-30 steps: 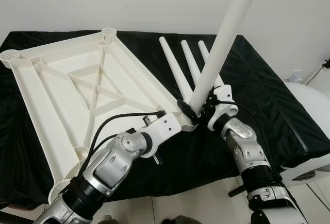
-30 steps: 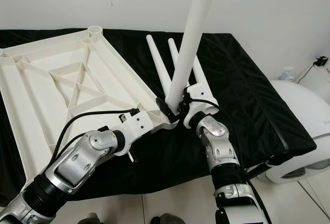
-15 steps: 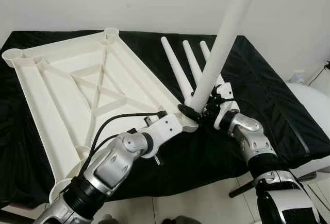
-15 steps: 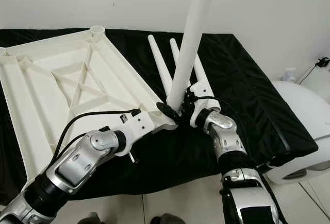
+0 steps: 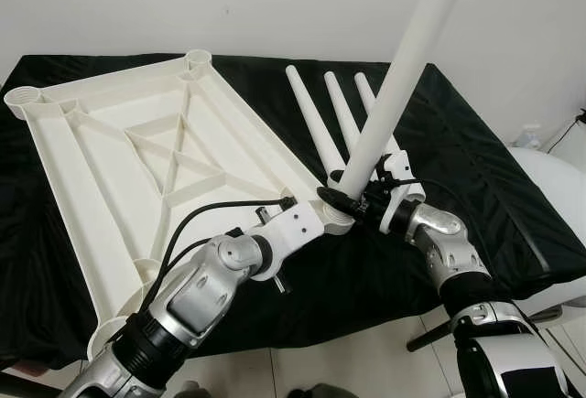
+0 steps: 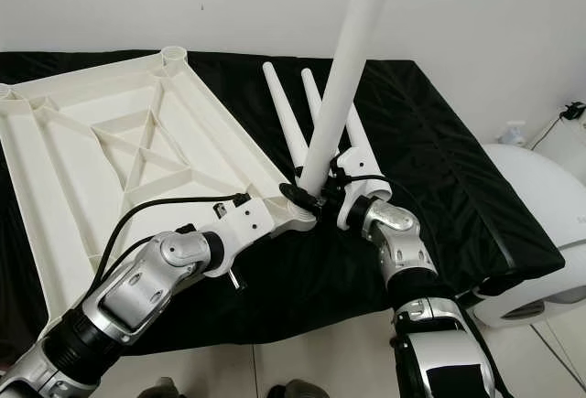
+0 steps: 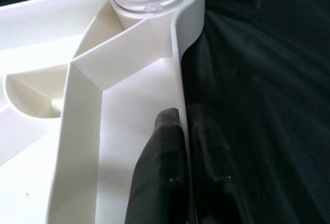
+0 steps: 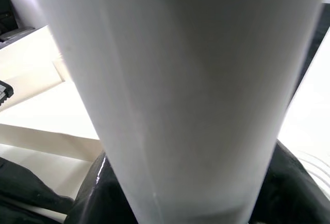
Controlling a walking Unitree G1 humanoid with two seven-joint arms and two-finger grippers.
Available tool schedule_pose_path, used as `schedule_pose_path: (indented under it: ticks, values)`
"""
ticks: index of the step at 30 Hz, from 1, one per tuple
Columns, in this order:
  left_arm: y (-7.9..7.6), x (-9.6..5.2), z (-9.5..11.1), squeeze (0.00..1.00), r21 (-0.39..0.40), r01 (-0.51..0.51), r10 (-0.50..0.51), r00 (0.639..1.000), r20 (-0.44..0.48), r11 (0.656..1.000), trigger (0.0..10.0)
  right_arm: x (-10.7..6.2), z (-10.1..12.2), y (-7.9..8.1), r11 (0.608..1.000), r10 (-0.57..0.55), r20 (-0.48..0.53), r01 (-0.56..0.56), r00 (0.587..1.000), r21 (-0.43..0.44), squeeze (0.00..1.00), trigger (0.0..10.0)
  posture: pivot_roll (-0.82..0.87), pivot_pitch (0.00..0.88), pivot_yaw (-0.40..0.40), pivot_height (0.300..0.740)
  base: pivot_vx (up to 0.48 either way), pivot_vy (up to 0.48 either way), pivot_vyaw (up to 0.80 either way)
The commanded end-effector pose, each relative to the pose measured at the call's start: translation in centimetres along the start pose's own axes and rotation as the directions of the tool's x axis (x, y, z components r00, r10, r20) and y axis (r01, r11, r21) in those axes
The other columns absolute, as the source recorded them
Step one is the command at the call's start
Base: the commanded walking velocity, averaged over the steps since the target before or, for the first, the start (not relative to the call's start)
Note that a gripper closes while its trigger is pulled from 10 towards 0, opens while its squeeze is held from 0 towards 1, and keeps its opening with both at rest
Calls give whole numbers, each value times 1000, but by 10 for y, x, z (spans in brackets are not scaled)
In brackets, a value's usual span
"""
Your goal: Building children table
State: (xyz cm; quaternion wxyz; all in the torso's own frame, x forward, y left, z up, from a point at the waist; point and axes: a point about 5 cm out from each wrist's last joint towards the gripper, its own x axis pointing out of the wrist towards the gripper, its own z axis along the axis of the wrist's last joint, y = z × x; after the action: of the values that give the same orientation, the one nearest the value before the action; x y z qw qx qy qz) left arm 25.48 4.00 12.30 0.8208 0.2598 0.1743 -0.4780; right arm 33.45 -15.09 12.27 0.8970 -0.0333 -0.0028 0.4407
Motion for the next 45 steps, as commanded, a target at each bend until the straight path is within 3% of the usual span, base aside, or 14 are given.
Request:
schedule_pose_path:
  ticks: [1, 6, 20, 27, 29, 30, 37, 45]
  values:
    - [-18, 7, -4, 0, 0, 111, -111, 994, -8, 994, 10000, -4, -7, -1, 999, -14, -16, 15, 1000, 39, 0, 10000, 26, 0, -106, 740, 0, 0, 0]
    - [-20, 7, -5, 0, -2, 116, -116, 993, -9, 993, 10000, 1, -9, 11, 993, -83, 36, 80, 996, 82, 0, 10000, 29, 0, -108, 740, 0, 0, 0]
    - [-21, 7, -6, 0, 0, 123, -123, 992, -12, 992, 10000, 17, -3, 30, 970, -232, 87, 225, 969, 87, 0, 10000, 26, 0, -106, 740, 0, 0, 0]
    - [-21, 7, -7, 0, -2, 124, -124, 992, -18, 992, 10000, 30, -7, 39, 911, -409, 53, 403, 911, 91, 0, 10000, 33, 0, -109, 740, 0, 0, 0]
    - [-21, 6, -8, 0, -5, 122, -122, 992, -20, 992, 10000, 33, -10, 39, 855, -510, 18, 504, 860, 123, 0, 10000, 36, 0, -109, 740, 0, 0, 0]
    - [-21, 6, -8, 0, -5, 122, -122, 992, -20, 992, 10000, 33, -10, 39, 855, -510, 18, 504, 860, 123, 0, 10000, 36, 0, -109, 740, 0, 0, 0]
    - [-20, 5, -8, 0, -8, 117, -117, 993, -23, 993, 10000, 49, 2, 45, 755, -649, 8, 643, 760, 132, 0, 10000, 40, 0, -109, 740, 0, 0, 0]
    - [-20, 4, -9, 0, -11, 116, -116, 993, -26, 993, 10000, 58, 5, 56, 743, -665, 10, 659, 747, 119, 0, 10000, 40, 0, -104, 740, 0, 0, 0]
